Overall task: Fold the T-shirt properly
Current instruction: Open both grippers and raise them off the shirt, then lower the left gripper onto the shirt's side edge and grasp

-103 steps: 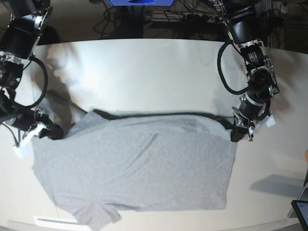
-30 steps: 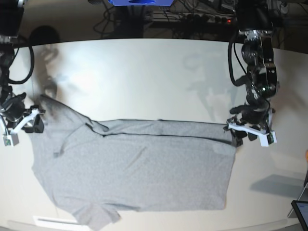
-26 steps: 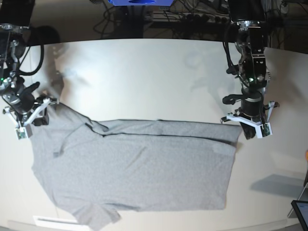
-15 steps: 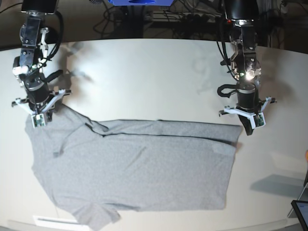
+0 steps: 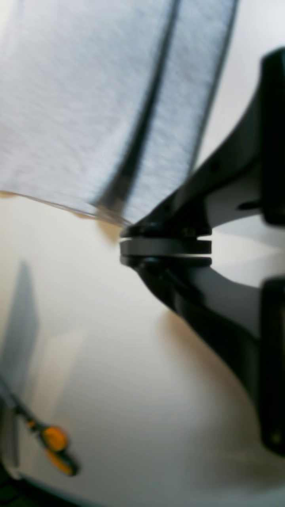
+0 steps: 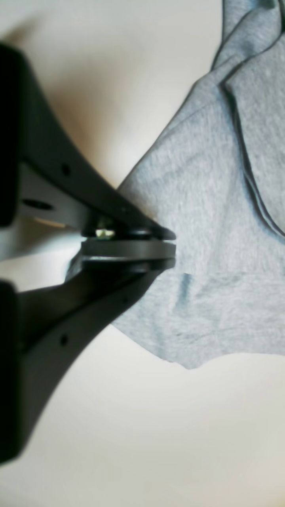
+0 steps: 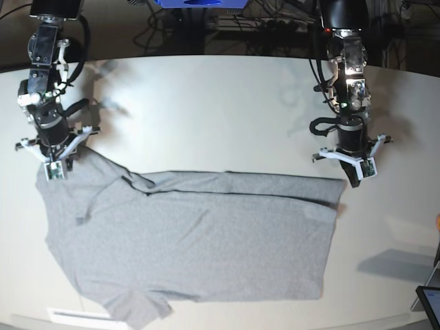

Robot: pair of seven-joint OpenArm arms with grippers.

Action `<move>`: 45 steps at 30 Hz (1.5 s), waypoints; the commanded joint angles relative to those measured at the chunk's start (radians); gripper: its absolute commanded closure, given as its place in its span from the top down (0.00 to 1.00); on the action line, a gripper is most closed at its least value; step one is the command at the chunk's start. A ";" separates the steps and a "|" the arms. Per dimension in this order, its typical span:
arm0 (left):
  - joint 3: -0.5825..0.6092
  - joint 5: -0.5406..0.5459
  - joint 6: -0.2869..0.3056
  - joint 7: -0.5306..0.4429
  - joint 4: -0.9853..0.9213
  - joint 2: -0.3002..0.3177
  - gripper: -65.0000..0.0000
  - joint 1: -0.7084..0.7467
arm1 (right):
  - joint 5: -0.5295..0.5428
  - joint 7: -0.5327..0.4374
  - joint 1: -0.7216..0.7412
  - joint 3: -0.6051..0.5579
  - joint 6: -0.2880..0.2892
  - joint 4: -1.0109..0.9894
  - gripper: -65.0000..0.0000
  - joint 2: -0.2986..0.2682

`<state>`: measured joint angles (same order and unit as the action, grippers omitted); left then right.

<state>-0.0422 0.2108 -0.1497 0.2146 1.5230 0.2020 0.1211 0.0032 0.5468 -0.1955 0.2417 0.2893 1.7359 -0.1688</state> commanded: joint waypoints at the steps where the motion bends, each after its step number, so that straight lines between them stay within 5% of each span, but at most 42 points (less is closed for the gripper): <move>1: -0.002 -0.006 0.002 -0.039 0.014 0.009 0.00 -0.024 | 0.005 -0.026 0.011 0.003 -0.005 0.014 0.00 -0.008; 7: -0.015 -0.004 0.098 0.053 0.003 -0.036 0.00 -0.065 | 0.005 -0.026 0.009 0.003 -0.005 0.014 0.00 -0.007; 14: -0.015 -0.003 0.104 0.177 0.001 -0.069 0.00 -0.137 | 0.007 -0.026 -0.011 0.003 -0.005 0.014 0.00 -0.007; 28: -0.138 0.310 0.101 0.371 -0.034 -0.082 0.00 -0.186 | 0.007 -0.026 -0.014 0.006 -0.005 0.014 0.00 -0.007; 45: -0.155 0.327 0.101 0.380 -0.147 -0.082 0.00 -0.275 | 0.007 -0.026 -0.034 0.006 -0.005 0.016 0.00 -0.005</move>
<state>-0.1978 0.5327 -0.0551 0.6155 1.3582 0.1108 -0.1257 0.0036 0.5472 -0.2398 0.2424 0.2893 1.7340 -0.1650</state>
